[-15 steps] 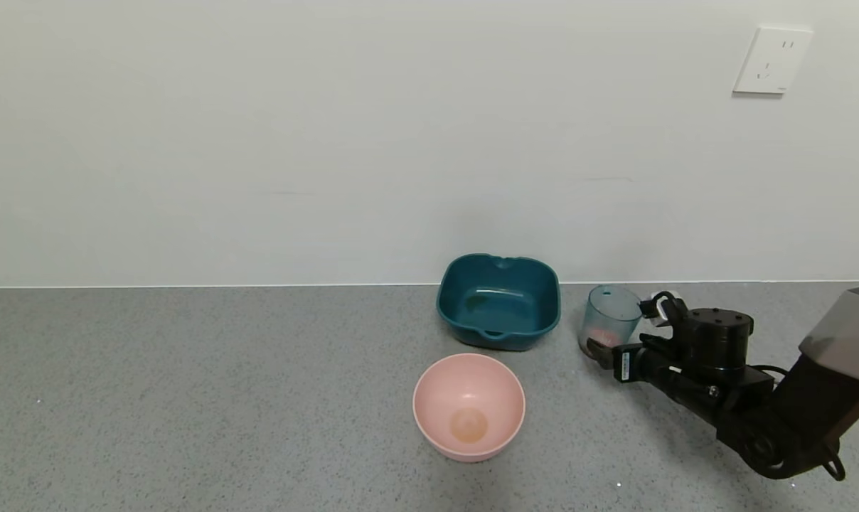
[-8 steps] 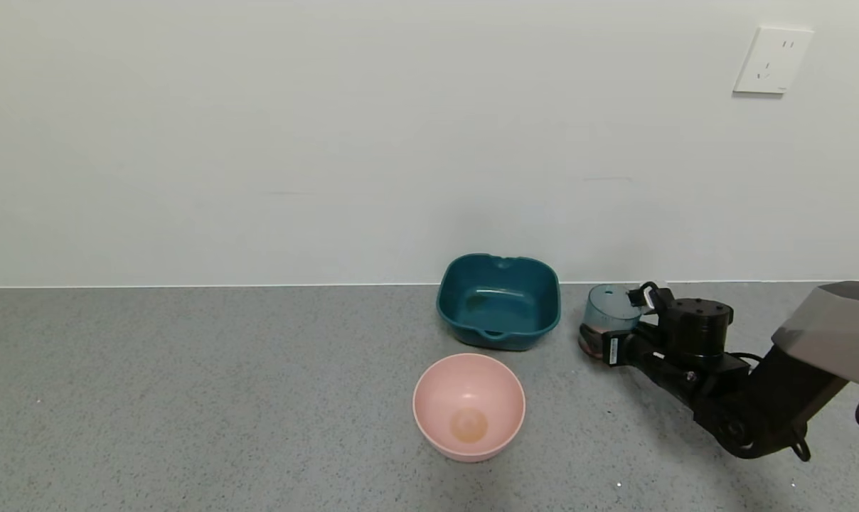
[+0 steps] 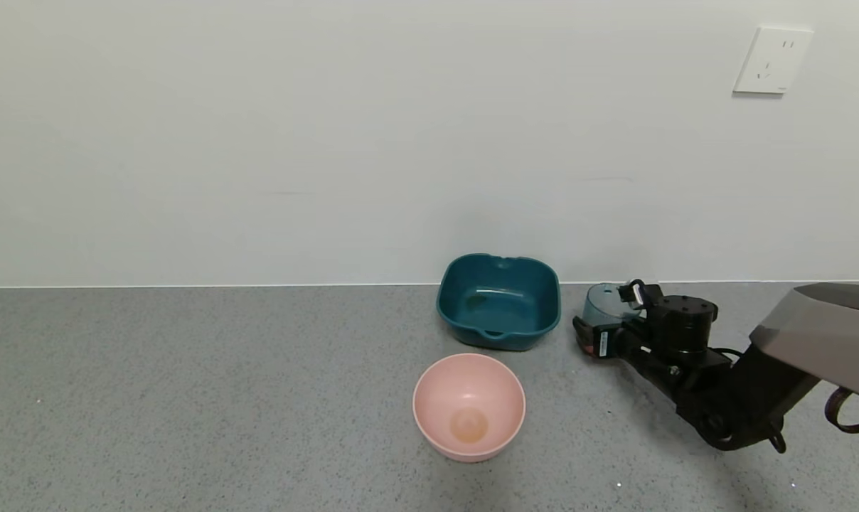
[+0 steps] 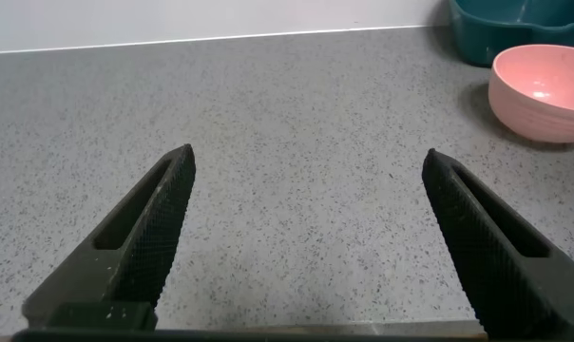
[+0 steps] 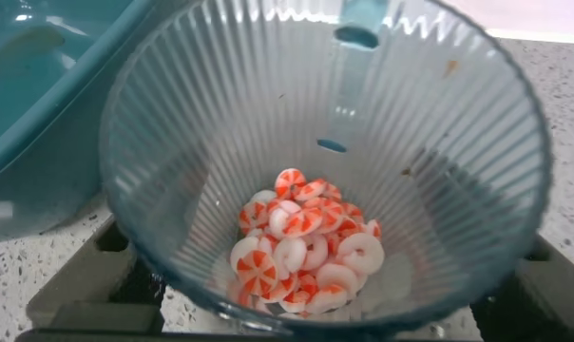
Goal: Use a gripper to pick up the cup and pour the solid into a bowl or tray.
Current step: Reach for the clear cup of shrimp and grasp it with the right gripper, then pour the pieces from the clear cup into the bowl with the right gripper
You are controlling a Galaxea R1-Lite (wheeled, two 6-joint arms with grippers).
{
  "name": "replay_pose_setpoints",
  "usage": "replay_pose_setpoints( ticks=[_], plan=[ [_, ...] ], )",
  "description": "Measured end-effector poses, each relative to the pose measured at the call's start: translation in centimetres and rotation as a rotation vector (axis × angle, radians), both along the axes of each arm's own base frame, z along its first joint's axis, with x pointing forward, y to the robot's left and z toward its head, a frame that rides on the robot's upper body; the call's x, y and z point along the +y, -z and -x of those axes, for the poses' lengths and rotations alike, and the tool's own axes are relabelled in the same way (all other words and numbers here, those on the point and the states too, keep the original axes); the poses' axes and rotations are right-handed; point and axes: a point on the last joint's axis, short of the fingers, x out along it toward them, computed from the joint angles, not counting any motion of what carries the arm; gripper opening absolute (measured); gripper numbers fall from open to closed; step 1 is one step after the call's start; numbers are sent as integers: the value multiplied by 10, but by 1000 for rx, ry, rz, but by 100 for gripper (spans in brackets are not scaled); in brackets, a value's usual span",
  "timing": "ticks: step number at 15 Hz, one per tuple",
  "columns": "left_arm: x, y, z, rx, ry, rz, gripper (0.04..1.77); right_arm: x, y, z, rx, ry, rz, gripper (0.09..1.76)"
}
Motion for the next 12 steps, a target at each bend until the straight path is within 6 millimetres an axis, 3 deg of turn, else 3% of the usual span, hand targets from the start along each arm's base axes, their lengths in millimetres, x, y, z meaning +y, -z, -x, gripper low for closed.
replay_pose_setpoints(
  ticks=[4, 6, 7, 12],
  plan=[
    [0, 0, 0, 0, 0, 0, 172, 1, 1, -2, -1, 1, 0, 171],
    [0, 0, 0, 0, 1, 0, 172, 0, 1, -2, -1, 4, 1, 143],
    [0, 0, 0, 0, 0, 0, 172, 0, 1, -2, 0, 5, 1, 139],
    [0, 0, 0, 0, 0, 0, 172, 0, 1, -1, 3, 4, 3, 137]
  ],
)
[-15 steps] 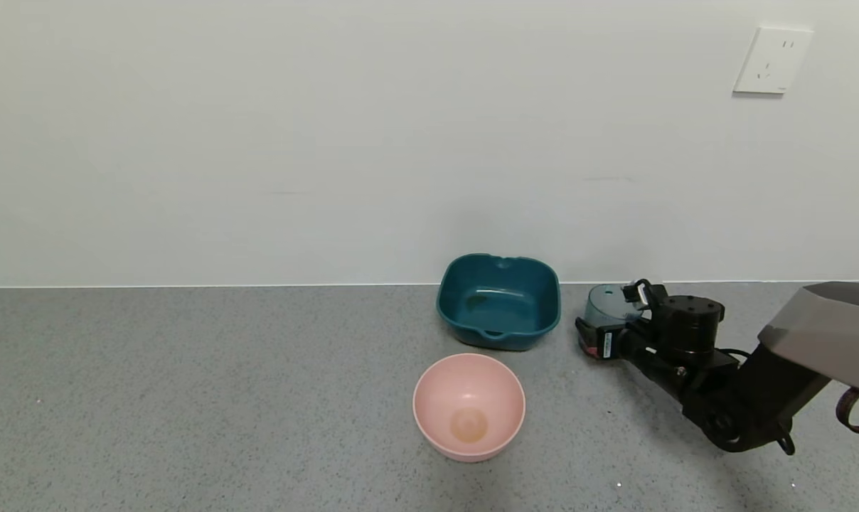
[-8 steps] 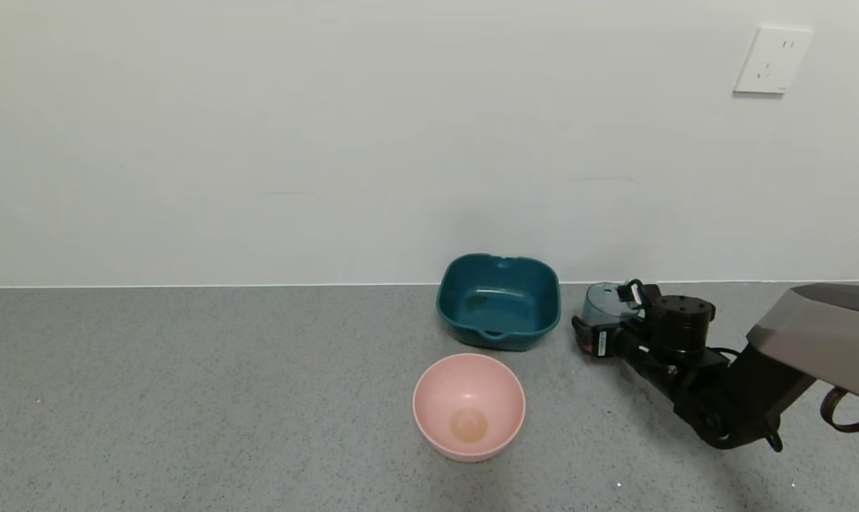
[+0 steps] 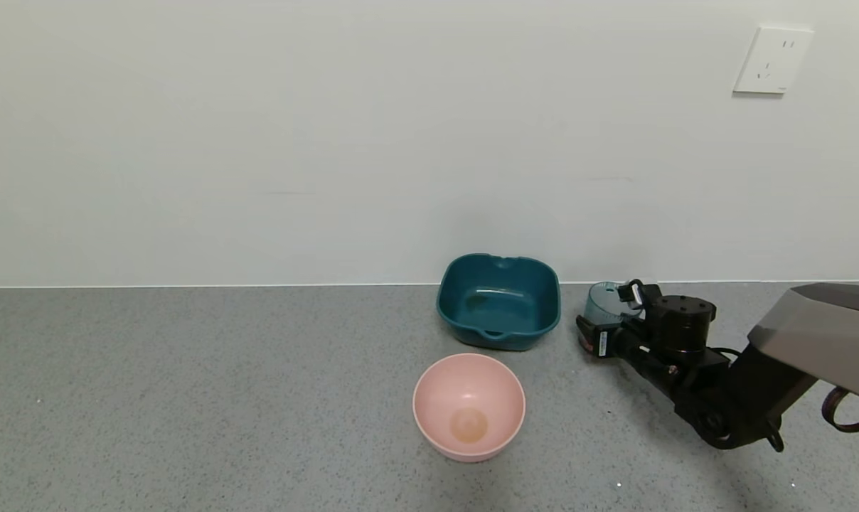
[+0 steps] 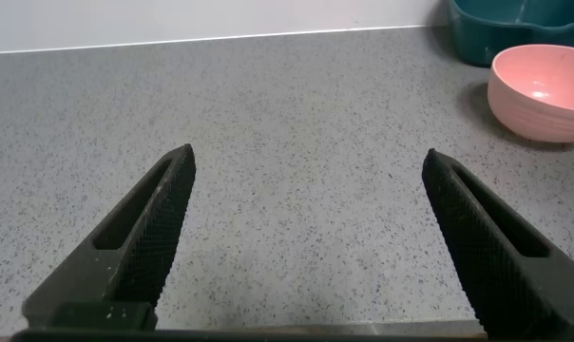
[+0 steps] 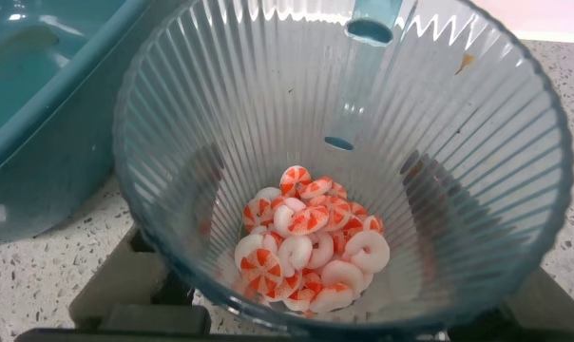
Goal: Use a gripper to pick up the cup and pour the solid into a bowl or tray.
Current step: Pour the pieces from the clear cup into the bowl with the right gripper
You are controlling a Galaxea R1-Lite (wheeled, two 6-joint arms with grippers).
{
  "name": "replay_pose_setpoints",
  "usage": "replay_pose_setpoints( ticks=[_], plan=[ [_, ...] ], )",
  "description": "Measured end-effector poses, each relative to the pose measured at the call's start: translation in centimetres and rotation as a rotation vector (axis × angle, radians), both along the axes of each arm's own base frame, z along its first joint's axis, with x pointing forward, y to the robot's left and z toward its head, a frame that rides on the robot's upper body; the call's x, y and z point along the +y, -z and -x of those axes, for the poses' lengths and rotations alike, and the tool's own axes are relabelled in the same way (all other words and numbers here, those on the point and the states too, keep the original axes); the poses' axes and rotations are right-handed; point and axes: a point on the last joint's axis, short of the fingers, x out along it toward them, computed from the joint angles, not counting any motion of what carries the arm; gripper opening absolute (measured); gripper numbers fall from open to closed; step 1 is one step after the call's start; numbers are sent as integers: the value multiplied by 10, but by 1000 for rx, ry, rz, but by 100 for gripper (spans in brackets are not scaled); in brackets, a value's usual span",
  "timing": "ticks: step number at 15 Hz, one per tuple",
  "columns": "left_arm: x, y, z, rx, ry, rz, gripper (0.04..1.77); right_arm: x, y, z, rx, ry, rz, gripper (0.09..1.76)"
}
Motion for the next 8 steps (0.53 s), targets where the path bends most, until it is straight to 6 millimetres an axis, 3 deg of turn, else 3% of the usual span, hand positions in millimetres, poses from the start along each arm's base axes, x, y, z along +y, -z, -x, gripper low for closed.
replay_pose_setpoints(
  ticks=[8],
  plan=[
    [0, 0, 0, 0, 1, 0, 172, -2, -9, 5, -8, -3, 20, 137]
  ],
)
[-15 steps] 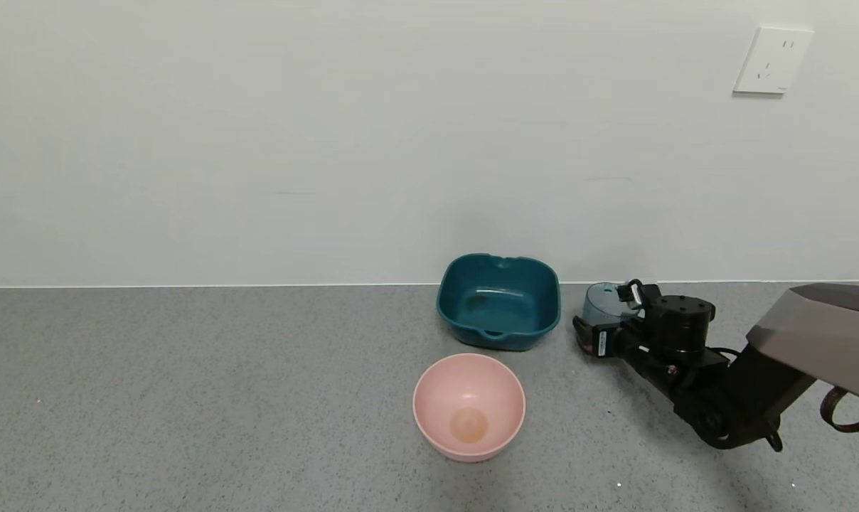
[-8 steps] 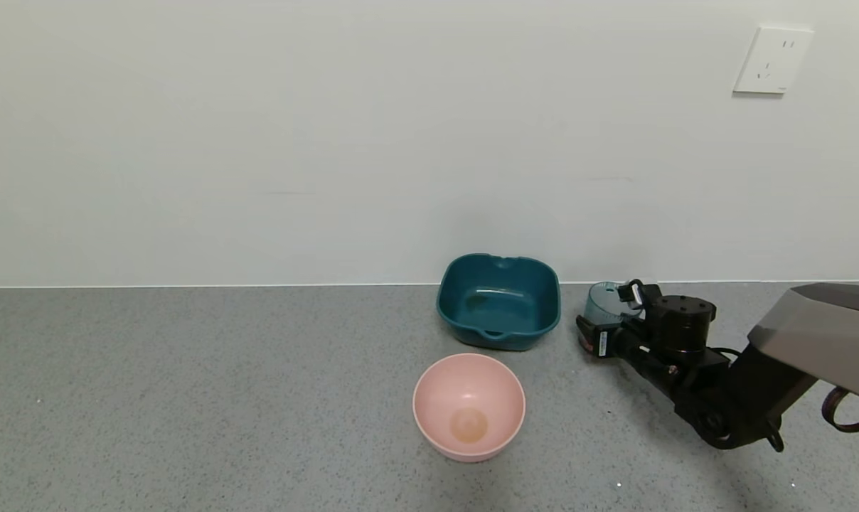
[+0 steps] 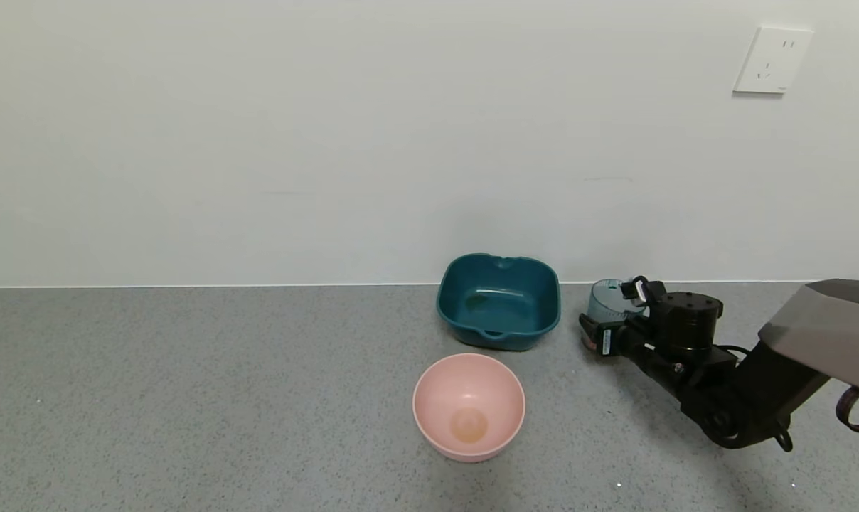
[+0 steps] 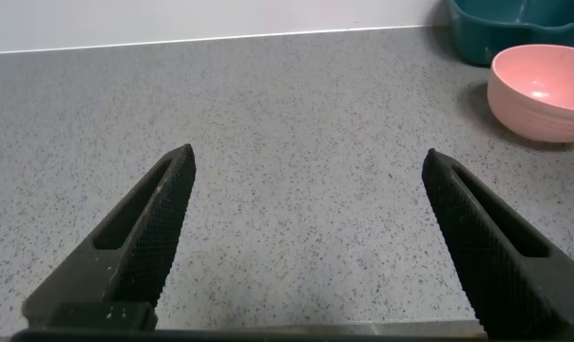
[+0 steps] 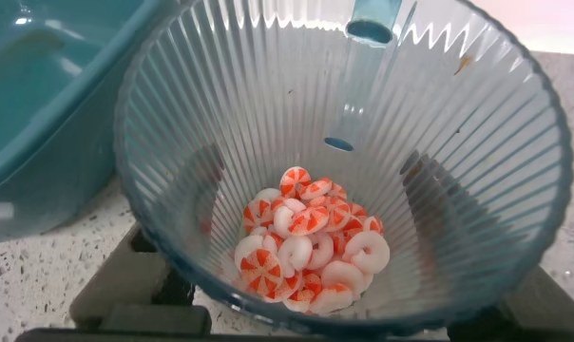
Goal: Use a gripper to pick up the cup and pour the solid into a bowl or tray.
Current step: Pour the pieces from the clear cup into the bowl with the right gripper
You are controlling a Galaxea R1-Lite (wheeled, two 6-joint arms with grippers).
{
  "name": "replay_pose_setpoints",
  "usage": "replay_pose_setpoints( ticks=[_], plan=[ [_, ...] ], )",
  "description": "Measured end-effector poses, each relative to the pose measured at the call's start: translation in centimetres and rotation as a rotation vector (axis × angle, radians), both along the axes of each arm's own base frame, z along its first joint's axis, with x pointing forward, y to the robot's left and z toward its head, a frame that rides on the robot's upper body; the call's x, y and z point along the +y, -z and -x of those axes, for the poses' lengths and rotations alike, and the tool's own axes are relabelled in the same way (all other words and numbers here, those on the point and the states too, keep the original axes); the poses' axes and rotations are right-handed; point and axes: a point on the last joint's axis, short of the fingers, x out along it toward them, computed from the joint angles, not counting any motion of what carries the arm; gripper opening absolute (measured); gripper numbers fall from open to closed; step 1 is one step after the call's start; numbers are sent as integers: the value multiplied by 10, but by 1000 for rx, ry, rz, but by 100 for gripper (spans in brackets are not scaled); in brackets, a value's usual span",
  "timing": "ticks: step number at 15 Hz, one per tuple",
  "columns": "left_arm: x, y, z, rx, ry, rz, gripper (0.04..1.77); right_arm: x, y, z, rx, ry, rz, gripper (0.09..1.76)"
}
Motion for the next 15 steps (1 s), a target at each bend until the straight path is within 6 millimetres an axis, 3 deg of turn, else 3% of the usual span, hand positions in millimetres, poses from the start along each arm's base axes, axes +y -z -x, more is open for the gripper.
replay_pose_setpoints(
  ticks=[5, 8, 11, 15],
  plan=[
    [0, 0, 0, 0, 0, 0, 172, 0, -13, 5, 6, -13, 48, 137],
    [0, 0, 0, 0, 0, 0, 172, 0, -31, 7, 25, -31, 115, 137],
    [0, 0, 0, 0, 0, 0, 172, 0, -55, 9, 59, -62, 213, 137],
    [0, 0, 0, 0, 0, 0, 172, 7, -103, 5, 40, -102, 322, 137]
  ],
)
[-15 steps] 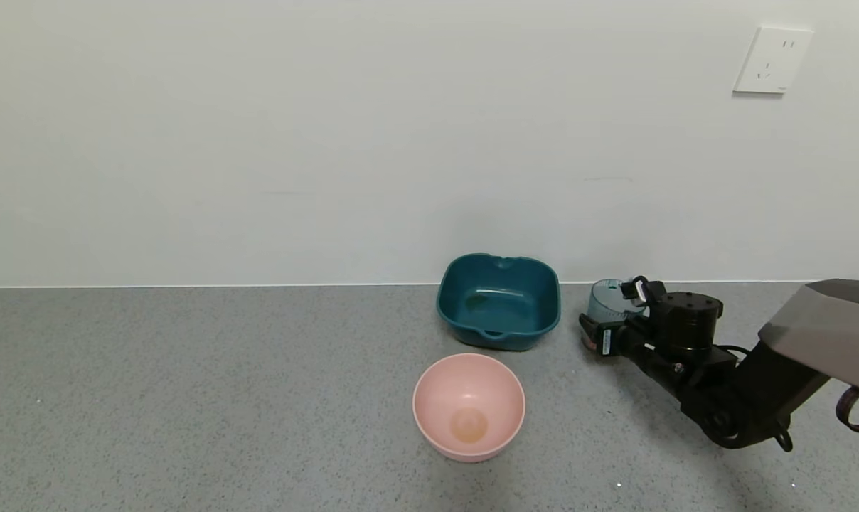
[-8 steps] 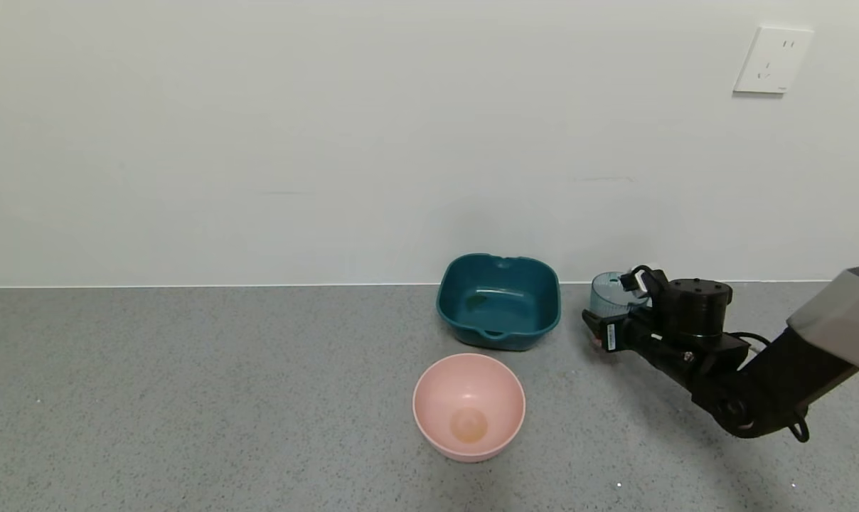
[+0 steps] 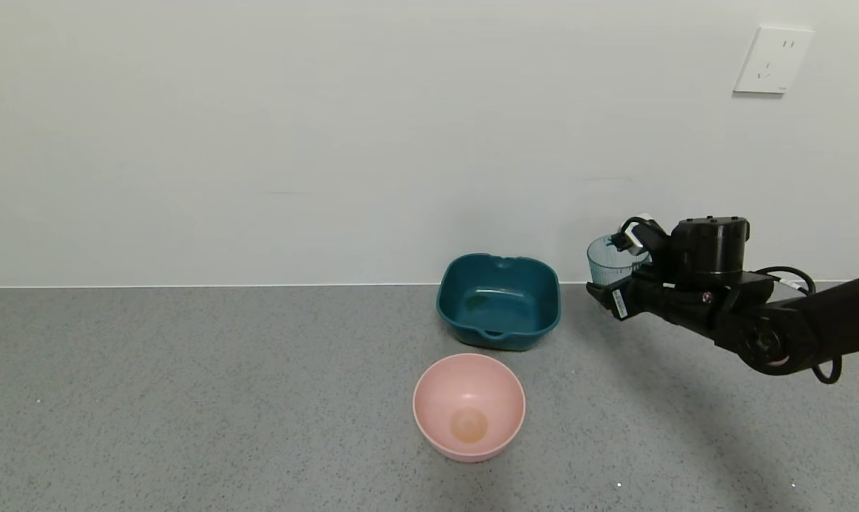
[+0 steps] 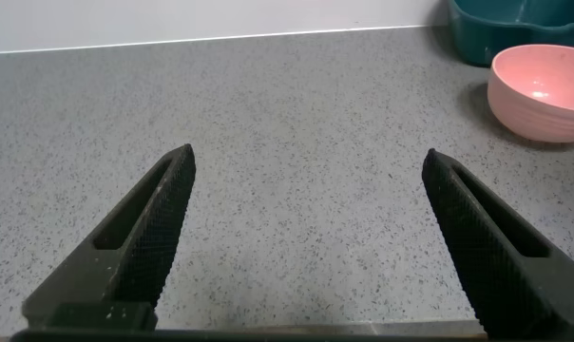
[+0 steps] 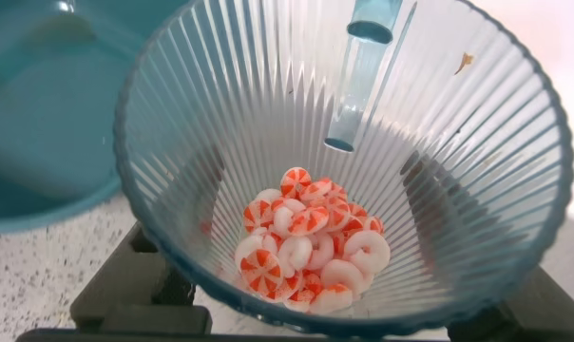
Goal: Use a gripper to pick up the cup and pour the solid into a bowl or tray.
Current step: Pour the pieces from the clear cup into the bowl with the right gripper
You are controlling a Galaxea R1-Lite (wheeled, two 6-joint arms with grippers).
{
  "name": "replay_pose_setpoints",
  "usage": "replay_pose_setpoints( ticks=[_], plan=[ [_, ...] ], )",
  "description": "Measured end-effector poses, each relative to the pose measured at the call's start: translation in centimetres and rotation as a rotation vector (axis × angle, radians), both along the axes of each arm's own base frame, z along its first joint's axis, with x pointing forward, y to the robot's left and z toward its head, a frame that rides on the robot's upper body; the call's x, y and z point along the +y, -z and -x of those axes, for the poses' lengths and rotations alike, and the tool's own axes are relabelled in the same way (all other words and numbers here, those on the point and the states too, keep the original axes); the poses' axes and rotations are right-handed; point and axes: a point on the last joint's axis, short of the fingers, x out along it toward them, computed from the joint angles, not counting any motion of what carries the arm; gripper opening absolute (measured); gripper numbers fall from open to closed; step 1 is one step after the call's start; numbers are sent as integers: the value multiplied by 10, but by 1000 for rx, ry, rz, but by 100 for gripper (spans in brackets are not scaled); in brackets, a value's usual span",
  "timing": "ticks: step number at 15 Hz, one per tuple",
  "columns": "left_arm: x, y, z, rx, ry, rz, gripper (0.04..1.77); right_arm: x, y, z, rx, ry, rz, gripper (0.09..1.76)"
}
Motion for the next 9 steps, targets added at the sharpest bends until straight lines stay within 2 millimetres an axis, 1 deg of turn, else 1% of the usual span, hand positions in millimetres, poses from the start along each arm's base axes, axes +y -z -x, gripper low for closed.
replay_pose_setpoints(
  ticks=[2, 5, 7, 9],
  plan=[
    [0, 0, 0, 0, 0, 0, 172, 3, -22, -4, -37, 4, 85, 137],
    [0, 0, 0, 0, 0, 0, 172, 6, -42, -13, -70, -8, 199, 137],
    [0, 0, 0, 0, 0, 0, 172, 7, -45, -20, -40, 1, 278, 137],
    [0, 0, 0, 0, 0, 0, 172, 9, -42, -27, -13, -8, 337, 137]
  ],
)
